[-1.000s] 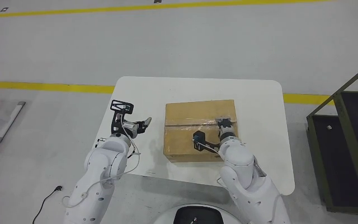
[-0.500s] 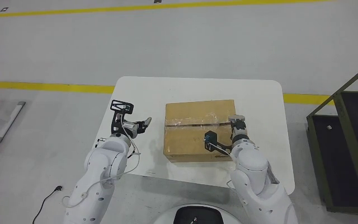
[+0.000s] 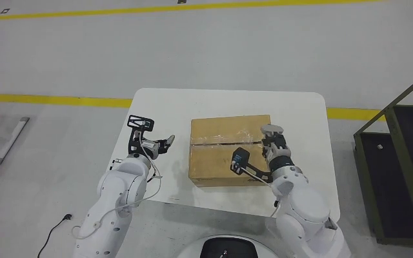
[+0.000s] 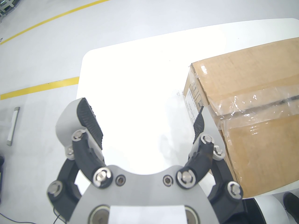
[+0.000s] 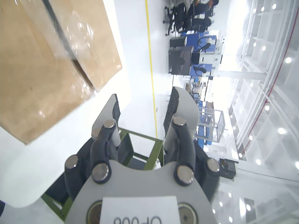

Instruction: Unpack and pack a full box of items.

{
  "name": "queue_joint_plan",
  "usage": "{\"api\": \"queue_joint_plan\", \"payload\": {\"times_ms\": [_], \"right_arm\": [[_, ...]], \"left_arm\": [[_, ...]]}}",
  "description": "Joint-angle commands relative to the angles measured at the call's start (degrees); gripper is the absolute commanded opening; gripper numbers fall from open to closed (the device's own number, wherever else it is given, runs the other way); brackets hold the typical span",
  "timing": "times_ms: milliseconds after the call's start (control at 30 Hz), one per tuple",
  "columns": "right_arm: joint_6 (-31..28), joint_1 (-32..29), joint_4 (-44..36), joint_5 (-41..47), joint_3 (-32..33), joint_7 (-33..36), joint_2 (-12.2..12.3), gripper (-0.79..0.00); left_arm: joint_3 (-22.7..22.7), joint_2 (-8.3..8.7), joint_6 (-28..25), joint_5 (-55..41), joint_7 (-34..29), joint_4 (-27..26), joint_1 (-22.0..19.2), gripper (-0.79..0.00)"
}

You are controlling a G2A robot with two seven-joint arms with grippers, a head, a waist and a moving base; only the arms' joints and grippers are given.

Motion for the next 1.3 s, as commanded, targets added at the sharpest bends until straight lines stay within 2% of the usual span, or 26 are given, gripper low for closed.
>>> {"api": "queue_joint_plan", "payload": {"times_ms": [0, 33, 67, 200, 467, 567, 667, 867, 1267], "right_arm": [[3.5, 1.7, 3.8, 2.4, -1.5, -3.5, -0.3, -0.631], [5.4, 2.5, 5.8, 4.6, -2.0, -5.2, -0.5, -0.748], [7.1, 3.4, 7.9, 5.9, -2.6, -6.6, -0.7, -0.785], [12.3, 6.3, 15.9, 12.1, -4.5, -11.1, -1.6, -0.785], [19.9, 9.0, 25.9, 22.9, -5.4, -22.0, -2.5, -0.785], [21.8, 9.8, 29.3, 25.1, -5.8, -23.7, -2.7, -0.785], [22.6, 10.3, 32.0, 25.6, -6.1, -22.6, -2.9, -0.785], [23.9, 9.2, 33.2, 27.7, -4.7, -21.6, -2.8, -0.785], [25.5, 3.4, 28.2, 29.6, 1.9, -20.3, -1.6, -0.785]], "left_arm": [[0.0, 0.00, 0.0, 0.0, 0.0, 0.0, 0.0, 0.000], [0.0, 0.00, 0.0, 0.0, 0.0, 0.0, 0.0, 0.000], [0.0, 0.00, 0.0, 0.0, 0.0, 0.0, 0.0, 0.000], [-1.0, 0.04, 0.9, 0.5, 2.8, -0.6, 1.2, 0.000], [-3.1, 0.08, 3.2, 1.2, 4.2, -1.7, 2.9, 0.000], [-3.2, 0.08, 3.2, 1.2, 4.2, -1.6, 2.9, 0.000], [-3.2, 0.08, 3.2, 1.2, 4.2, -1.6, 2.9, 0.000], [-3.2, 0.08, 3.2, 1.2, 4.2, -1.6, 2.9, 0.000], [-3.2, 0.08, 3.2, 1.2, 4.2, -1.6, 2.9, 0.000]]}}
